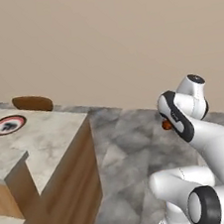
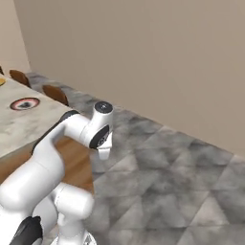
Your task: Take the chicken drumsticks from the pan and place one on each plate on the dining counter.
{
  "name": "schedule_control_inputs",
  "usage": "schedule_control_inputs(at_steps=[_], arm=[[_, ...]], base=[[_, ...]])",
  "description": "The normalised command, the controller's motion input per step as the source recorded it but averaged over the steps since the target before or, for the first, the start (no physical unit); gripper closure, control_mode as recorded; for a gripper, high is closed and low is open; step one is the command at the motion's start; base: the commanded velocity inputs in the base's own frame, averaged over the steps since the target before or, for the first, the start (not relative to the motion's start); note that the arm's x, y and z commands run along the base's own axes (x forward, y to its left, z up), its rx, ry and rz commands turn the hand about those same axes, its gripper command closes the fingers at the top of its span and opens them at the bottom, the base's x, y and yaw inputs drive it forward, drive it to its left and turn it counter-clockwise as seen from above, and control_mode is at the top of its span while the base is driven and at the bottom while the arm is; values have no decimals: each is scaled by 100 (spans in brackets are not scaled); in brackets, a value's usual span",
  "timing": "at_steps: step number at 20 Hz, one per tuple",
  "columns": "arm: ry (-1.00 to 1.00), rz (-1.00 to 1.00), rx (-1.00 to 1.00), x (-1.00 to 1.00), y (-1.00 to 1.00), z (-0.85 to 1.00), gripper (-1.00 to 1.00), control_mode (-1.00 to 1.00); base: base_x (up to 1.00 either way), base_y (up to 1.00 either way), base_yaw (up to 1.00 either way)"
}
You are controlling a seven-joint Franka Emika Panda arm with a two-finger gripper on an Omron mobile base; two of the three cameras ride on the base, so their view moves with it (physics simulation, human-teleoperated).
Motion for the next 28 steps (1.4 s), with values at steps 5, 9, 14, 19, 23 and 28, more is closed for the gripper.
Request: schedule_control_inputs(at_steps=[5,9,14,19,23,28], arm=[[0,0,0,0,0,0,100,100],[0,0,0,0,0,0,100,100],[0,0,0,0,0,0,100,100],[0,0,0,0,0,0,100,100],[0,0,0,0,0,0,100,100],[0,0,0,0,0,0,100,100]], base=[[100,-94,47],[83,-100,50],[56,-100,55],[49,-98,56],[36,-96,59],[35,-86,63]])
